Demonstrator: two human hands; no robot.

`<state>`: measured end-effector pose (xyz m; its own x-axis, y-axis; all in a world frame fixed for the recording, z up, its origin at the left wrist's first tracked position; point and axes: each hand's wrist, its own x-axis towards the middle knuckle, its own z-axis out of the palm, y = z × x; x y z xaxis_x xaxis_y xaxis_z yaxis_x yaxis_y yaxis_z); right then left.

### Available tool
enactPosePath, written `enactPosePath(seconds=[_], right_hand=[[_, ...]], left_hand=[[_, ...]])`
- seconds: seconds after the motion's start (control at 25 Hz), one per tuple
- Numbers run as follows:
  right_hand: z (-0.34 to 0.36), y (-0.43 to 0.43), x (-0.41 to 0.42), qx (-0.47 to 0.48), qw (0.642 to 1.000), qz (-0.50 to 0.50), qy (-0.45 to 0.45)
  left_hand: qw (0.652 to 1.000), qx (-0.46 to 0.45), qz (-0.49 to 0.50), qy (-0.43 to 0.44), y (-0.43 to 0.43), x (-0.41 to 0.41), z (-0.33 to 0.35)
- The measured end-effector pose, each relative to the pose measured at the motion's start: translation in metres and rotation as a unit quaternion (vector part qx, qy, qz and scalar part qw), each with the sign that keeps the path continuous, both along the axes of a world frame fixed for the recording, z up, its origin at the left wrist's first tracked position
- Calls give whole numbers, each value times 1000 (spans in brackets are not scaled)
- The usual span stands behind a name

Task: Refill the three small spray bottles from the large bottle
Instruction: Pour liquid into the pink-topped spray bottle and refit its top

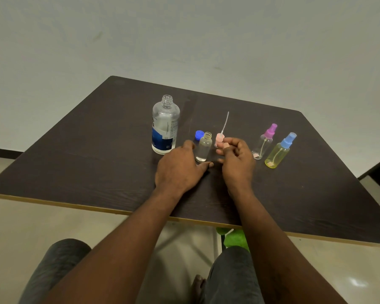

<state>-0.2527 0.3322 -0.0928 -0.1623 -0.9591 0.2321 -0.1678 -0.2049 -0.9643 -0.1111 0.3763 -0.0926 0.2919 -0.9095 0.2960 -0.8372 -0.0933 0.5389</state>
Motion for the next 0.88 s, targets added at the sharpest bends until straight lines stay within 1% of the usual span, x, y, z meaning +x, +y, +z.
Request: enactPosePath(seconds=[0.12,0.2,0.28,0.36,0.48,0.56,0.6,0.76,0.88], right_hand=[[6,-10,-4,-10,994,53,91],[13,-20,-8,-32,979,99,176],[22,-30,-10,-63,947,145,278],[29,-38,-11,-92,903,172,383],[36,-48,-9,-105,846,200,482],[36,-51,-7,-102,819,228,516],[34,-53,-6,-105,814,231,523],[22,-51,-9,-149,825,174,517],[9,-42,-13,-194,844,120,485]], left_hand=[[1000,2,0,17,-1,2,0],[1000,0,-2,21,-2,3,-1],[1000,-5,-1,17,-2,3,-2],[1000,-7,-4,12,-3,4,-3],[1000,-11,-9,10,-3,4,-4],[1000,-17,-8,6,-3,4,-4],[1000,-22,-7,3,-2,4,-4],[999,-34,-7,1,-2,3,-5],[999,-37,-7,4,-2,3,-5]])
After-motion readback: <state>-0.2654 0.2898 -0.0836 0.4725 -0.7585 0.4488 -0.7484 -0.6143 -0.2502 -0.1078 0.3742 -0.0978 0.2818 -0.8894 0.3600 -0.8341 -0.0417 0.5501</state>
